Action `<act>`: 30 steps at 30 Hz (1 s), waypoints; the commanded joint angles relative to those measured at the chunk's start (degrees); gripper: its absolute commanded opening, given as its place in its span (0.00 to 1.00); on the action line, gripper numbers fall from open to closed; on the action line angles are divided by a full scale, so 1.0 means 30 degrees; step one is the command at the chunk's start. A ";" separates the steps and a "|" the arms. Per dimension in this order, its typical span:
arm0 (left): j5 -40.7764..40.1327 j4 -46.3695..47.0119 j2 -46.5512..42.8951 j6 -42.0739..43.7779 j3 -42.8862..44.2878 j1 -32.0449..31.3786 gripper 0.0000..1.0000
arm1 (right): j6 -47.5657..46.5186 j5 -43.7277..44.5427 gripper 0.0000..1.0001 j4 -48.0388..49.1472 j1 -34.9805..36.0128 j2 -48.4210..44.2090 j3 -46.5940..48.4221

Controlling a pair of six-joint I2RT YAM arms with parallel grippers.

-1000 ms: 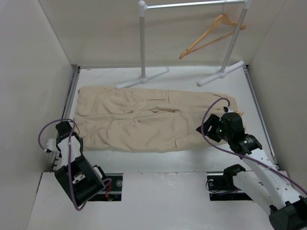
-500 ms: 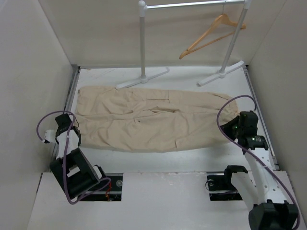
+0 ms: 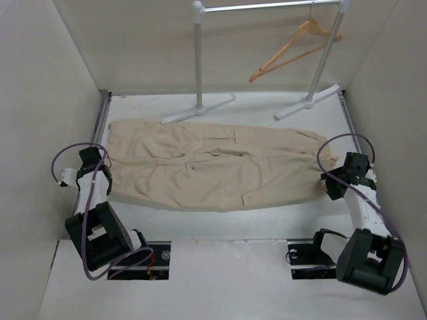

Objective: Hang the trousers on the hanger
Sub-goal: Flatten out the trousers at the center of the board.

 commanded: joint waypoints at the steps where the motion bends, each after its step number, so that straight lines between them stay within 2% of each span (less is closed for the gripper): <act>1: -0.0561 -0.0359 0.0101 0.0035 0.0942 -0.0330 0.00 | 0.0254 -0.0440 0.57 0.2418 0.0079 0.1989 -0.0155; 10: -0.0443 -0.0212 0.0130 0.0152 0.0795 -0.0096 0.00 | 0.0607 -0.1056 0.45 0.4062 -0.0067 0.4981 -0.0507; 12: -0.0443 -0.0212 0.0014 0.0181 0.0707 -0.0008 0.00 | 0.0404 -0.0941 0.50 0.3859 -0.0067 0.4692 -0.0537; 15: -0.0560 -0.0212 -0.0221 0.0328 0.0445 0.0109 0.00 | -0.0008 -0.0152 0.65 0.3039 -0.0067 0.2500 -0.0829; 17: -0.0502 -0.0067 -0.0280 0.0357 0.0152 0.0110 0.00 | -0.0067 0.0668 0.68 0.2454 -0.0067 0.1063 -0.0888; 22: -0.0560 0.0110 -0.0163 0.0386 -0.0142 0.0109 0.00 | -0.0154 0.1346 0.60 0.2012 -0.0183 -0.0320 -0.1444; 27: -0.0560 0.0168 0.0188 0.0387 0.0091 0.0081 0.00 | 0.0079 0.1025 0.52 0.2274 -0.0067 0.0789 -0.2147; 30: -0.0560 0.0168 0.0247 0.0387 0.0151 0.0080 0.00 | 0.0313 0.0324 0.52 0.2887 -0.0067 0.1756 -0.2470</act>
